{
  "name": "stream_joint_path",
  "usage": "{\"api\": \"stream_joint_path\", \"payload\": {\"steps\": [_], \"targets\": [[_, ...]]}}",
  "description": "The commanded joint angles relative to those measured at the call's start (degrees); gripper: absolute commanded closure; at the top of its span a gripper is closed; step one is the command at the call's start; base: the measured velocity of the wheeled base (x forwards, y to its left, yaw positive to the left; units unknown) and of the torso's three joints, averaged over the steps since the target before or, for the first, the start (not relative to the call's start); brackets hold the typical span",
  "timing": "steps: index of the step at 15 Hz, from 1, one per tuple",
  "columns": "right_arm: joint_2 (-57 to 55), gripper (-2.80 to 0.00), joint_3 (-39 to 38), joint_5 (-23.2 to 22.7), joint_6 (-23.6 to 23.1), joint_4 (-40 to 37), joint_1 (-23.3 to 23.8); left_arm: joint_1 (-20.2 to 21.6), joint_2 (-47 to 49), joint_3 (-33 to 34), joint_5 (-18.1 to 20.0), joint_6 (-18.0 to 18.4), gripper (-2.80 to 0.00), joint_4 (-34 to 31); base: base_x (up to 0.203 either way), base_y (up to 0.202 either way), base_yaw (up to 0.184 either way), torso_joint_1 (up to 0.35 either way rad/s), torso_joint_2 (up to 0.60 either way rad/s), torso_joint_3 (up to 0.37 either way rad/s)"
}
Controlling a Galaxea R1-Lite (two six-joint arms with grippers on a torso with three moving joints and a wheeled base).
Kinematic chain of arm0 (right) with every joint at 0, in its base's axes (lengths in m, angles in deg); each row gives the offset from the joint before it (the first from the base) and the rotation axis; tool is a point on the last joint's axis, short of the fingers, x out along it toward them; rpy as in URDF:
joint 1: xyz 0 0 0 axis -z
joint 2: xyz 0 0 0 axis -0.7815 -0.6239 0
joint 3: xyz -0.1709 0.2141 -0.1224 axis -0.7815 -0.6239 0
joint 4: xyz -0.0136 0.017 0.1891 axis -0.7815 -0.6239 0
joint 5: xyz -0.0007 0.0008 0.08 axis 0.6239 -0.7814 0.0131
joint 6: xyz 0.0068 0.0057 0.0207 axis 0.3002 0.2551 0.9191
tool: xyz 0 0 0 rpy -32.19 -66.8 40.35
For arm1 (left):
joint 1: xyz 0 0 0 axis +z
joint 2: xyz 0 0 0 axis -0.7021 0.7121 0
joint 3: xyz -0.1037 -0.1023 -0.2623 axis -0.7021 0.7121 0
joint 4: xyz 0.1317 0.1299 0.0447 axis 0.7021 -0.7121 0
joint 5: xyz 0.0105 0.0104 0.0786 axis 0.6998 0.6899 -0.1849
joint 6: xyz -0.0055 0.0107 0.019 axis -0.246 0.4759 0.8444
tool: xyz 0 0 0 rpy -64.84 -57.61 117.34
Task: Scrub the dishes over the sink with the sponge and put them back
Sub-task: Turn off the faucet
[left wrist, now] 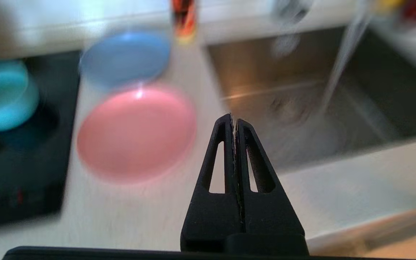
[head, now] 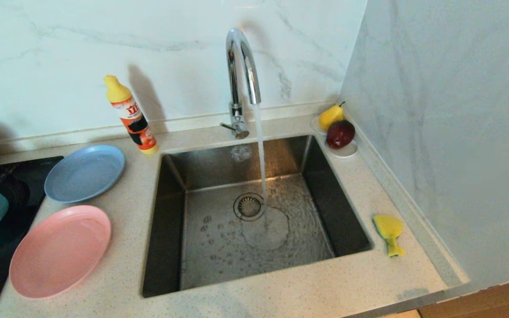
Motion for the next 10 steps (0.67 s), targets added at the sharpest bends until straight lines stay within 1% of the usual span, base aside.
{"api": "stream_joint_path", "payload": {"steps": [1,3,5,7,10], "targets": [[-0.11,0.0,0.0,-0.02,-0.15,-0.03,-0.01,0.01,15.53,-12.71,3.49,-2.2,0.0,-3.06,0.0,0.0,0.0,0.0,0.0,0.0],[-0.11,0.0,0.0,-0.02,-0.11,-0.03,-0.01,0.0,28.86,-20.31,8.1,-5.75,0.0,-5.14,0.0,0.0,0.0,0.0,0.0,0.0],[-0.11,0.0,0.0,-0.02,-0.06,-0.03,-0.01,-0.01,42.19,-25.68,13.91,-8.47,0.0,-5.99,0.0,0.0,0.0,0.0,0.0,0.0],[-0.11,0.0,0.0,-0.02,-0.06,-0.03,-0.01,-0.02,53.77,-30.17,21.06,-10.23,0.0,-5.65,0.0,0.0,0.0,0.0,0.0,0.0],[-0.11,0.0,0.0,-0.02,-0.06,-0.03,-0.01,-0.71,67.92,-34.95,29.05,-11.96,0.0,-2.38,0.0,0.0,0.0,0.0,0.0,0.0]]}}
